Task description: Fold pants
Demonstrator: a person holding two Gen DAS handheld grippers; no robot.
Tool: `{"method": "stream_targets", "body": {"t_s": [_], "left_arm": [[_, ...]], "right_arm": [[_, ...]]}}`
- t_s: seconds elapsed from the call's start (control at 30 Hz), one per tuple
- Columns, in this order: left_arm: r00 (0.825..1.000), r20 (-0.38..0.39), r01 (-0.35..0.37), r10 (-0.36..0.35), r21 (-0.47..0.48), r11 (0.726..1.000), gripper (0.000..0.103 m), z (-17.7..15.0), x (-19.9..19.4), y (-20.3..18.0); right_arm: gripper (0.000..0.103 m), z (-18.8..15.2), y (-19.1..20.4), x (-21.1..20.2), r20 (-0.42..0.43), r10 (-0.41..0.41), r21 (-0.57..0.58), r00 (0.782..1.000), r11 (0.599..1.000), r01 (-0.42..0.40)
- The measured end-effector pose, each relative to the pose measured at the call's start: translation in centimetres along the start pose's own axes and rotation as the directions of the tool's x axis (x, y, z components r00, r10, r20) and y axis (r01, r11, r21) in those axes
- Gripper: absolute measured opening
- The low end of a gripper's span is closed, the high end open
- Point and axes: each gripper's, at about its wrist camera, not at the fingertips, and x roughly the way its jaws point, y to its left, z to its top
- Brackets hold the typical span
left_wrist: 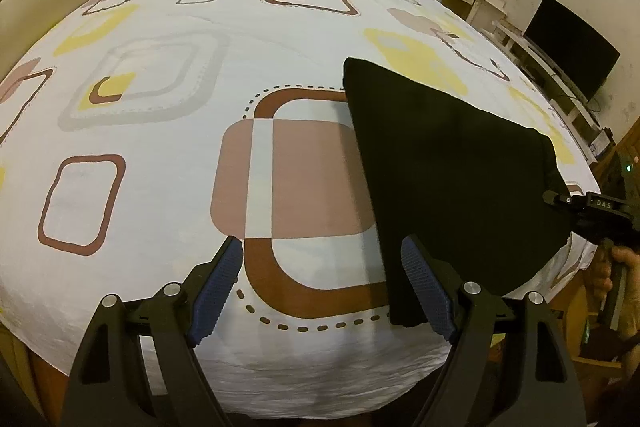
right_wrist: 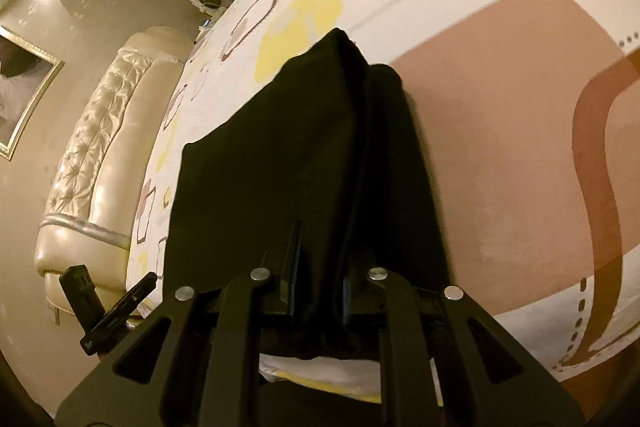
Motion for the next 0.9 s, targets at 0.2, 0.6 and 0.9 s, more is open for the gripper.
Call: {"method": "stream_targets", "body": {"t_s": [0.2,0.6,0.9], "left_arm": [[1.000,-0.005,-0.002,0.002,-0.012,1.000,0.080,0.0,0.1,0.4],[1.000,-0.008,0.007,-0.007,-0.022,1.000,0.080,0.0,0.1,0.8],[0.997,-0.037,0.066,-0.067,-0.024,0.998,0.080,-0.4,0.4,0.8]], "right_arm": [[0.014,-0.4,-1.7,0.1,0.012,0.045,0.046,0.999,0.998,-0.046],[0.013,-0.9,-3.2,-2.1,0.064,0.034,0.067,0.997,0.997,-0.038],[0.018,-1.6,-4.1,-3.0,0.097,0.036,0.112,0.995,0.993,-0.047]]}}
